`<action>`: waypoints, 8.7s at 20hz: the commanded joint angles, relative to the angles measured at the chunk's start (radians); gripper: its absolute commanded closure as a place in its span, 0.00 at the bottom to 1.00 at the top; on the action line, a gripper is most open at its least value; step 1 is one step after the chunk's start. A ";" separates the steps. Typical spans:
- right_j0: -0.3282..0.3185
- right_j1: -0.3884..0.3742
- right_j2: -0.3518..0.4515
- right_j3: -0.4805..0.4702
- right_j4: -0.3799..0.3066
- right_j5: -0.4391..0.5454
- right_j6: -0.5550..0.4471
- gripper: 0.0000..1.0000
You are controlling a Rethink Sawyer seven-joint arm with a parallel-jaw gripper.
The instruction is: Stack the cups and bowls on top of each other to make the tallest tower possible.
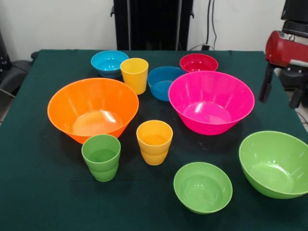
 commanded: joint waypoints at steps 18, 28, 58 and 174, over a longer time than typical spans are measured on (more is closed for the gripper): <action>-0.175 -0.060 0.271 0.051 0.020 0.337 -0.030 0.00; -0.193 -0.058 0.290 0.074 0.009 0.268 -0.026 0.00; -0.233 -0.034 0.301 0.062 -0.041 0.181 -0.049 0.00; -0.536 -0.060 0.531 0.115 -0.484 0.003 -0.052 0.00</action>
